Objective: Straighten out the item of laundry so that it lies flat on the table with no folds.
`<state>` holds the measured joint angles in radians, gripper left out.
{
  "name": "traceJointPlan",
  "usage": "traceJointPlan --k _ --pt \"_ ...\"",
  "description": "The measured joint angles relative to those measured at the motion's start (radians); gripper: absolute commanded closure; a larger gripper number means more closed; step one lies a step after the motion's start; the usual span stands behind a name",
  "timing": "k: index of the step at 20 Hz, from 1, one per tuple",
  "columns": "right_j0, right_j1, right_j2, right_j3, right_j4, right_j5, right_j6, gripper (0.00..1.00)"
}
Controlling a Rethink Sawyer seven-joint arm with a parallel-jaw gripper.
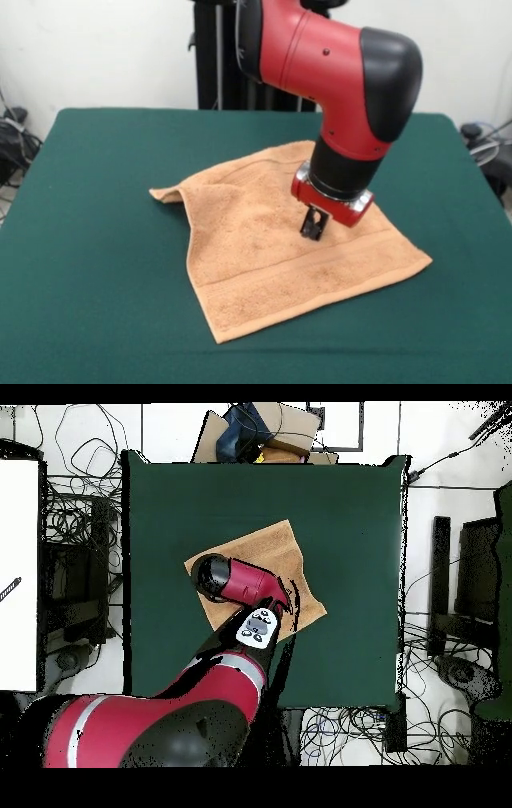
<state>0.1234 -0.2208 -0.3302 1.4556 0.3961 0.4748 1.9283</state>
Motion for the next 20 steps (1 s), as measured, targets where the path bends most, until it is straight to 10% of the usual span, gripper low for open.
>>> traceJointPlan --k 20 --pt "-0.02 -0.021 0.029 0.023 0.016 -0.008 0.0 1.0"
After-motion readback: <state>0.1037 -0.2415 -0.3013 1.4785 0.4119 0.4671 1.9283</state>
